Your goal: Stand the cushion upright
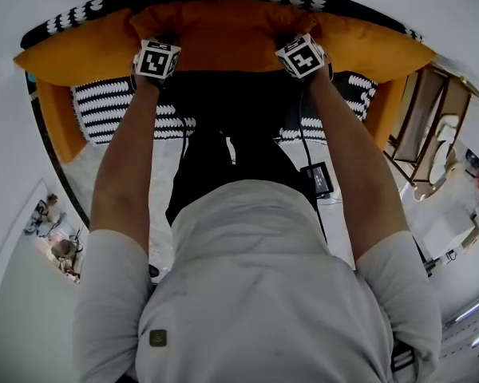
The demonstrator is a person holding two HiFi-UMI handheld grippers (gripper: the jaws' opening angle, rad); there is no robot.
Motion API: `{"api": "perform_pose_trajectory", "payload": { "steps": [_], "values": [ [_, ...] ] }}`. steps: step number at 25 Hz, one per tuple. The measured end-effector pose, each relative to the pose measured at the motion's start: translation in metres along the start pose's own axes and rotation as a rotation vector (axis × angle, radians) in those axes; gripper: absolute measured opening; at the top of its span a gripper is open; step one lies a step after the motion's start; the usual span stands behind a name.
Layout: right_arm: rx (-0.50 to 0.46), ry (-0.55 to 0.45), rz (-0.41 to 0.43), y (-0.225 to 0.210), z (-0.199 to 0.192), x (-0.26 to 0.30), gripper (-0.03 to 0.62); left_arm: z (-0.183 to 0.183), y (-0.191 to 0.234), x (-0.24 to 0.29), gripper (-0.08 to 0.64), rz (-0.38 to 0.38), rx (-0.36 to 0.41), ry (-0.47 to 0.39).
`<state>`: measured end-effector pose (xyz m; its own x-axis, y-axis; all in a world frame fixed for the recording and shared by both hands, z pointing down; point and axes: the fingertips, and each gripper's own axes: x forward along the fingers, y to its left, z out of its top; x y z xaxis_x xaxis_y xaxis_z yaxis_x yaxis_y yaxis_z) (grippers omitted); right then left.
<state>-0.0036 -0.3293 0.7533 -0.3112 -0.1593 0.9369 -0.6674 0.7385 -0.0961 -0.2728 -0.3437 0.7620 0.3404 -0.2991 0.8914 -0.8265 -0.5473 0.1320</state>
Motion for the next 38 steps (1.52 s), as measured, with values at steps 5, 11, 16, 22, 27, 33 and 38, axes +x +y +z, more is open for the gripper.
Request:
{"api": "perform_pose_trajectory", "payload": {
  "steps": [5,11,16,22,27,33,38],
  "values": [
    [0.034,-0.038,-0.002,0.005,-0.002,-0.014,0.108,-0.002,-0.003,-0.014,0.116,-0.01,-0.025,-0.03],
    [0.063,-0.151,-0.053,0.016,0.01,-0.057,0.138,0.014,-0.01,-0.056,0.168,-0.008,-0.014,-0.116],
    [0.064,-0.298,-0.089,0.04,0.037,-0.11,0.138,0.035,-0.023,-0.108,0.173,-0.008,-0.026,-0.232],
    [0.09,-0.498,-0.119,0.085,0.07,-0.193,0.117,0.058,-0.057,-0.195,0.173,-0.07,-0.03,-0.407],
    [0.086,-0.591,-0.143,0.133,0.079,-0.247,0.065,0.062,-0.086,-0.279,0.157,-0.161,-0.025,-0.547],
    [0.095,-0.701,-0.204,0.188,0.086,-0.306,0.01,0.055,-0.103,-0.368,0.06,-0.17,0.073,-0.7],
    [0.094,-0.783,-0.225,0.227,0.083,-0.345,0.01,0.041,-0.134,-0.412,0.008,-0.214,0.119,-0.766]
  ]
}}
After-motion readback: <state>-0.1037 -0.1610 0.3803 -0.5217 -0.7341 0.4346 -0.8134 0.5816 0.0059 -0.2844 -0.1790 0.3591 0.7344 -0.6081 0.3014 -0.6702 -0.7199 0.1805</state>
